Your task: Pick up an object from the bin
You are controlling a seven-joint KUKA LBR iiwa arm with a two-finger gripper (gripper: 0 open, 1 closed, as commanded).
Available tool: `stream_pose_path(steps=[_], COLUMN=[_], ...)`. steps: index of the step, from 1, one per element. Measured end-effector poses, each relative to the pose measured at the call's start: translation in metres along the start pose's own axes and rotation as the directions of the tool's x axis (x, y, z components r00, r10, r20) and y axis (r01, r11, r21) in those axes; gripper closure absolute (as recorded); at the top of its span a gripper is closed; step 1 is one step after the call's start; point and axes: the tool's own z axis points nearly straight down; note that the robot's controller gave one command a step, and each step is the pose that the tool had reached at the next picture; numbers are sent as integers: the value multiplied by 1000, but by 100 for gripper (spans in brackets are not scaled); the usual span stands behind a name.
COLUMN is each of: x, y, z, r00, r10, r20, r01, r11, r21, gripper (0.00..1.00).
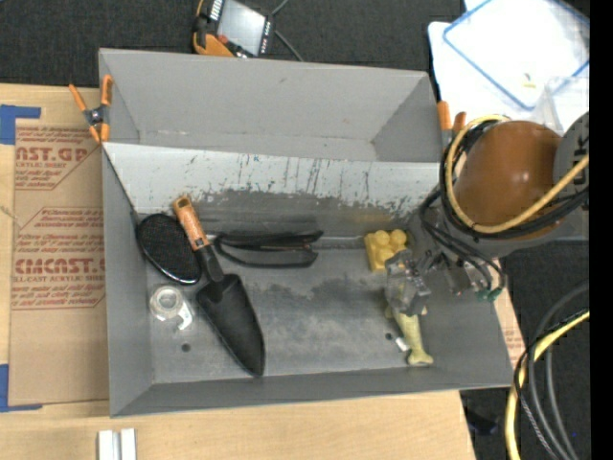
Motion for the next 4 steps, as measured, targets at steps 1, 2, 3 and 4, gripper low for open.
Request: stream_pose_path(steps=[1, 2, 3, 4], x=[0, 2, 16, 16], y=[0, 47, 7, -5], z=[0, 23, 51, 61], r00=[1000, 985, 950, 948], r10=[0, -173, -311, -319], r20=[0, 0, 1, 3], r01=[0, 173, 311, 319], r11=[1000, 985, 950, 948], r21=[0, -2, 0, -3], gripper=[100, 100, 100, 100])
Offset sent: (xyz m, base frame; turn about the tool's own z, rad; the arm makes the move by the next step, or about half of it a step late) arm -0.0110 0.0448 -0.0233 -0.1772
